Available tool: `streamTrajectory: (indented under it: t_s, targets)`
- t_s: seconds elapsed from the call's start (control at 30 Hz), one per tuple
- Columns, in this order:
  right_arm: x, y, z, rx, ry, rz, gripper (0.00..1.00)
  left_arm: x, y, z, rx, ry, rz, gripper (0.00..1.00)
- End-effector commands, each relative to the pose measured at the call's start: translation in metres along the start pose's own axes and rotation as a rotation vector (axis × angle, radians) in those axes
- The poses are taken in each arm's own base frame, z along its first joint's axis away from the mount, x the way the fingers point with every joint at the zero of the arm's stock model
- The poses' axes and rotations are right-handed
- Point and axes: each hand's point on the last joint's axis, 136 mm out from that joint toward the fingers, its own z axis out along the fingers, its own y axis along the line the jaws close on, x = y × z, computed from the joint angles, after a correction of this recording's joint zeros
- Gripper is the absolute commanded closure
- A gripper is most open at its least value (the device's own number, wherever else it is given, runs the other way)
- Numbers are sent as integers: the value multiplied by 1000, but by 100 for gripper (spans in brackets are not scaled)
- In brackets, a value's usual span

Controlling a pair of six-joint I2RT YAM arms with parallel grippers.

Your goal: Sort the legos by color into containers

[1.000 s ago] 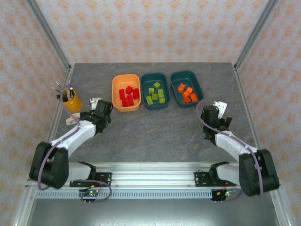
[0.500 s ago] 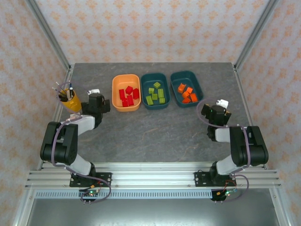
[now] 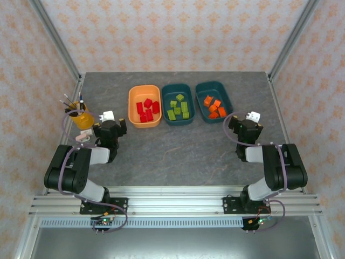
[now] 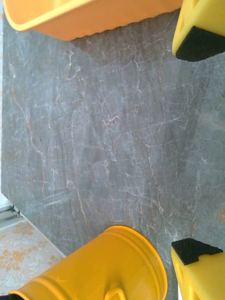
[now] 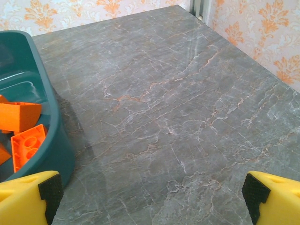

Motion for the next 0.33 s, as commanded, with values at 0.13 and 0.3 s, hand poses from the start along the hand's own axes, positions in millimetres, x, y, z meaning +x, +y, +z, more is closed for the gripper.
streamTrajectory:
  t_s: [0.13, 0.3]
  targets:
    - [-5, 0, 4, 16, -5, -11, 1, -18, 3, -1, -30, -64, -15, 0]
    - [-5, 1, 3, 14, -9, -12, 1, -18, 3, -1, -29, -64, -15, 0]
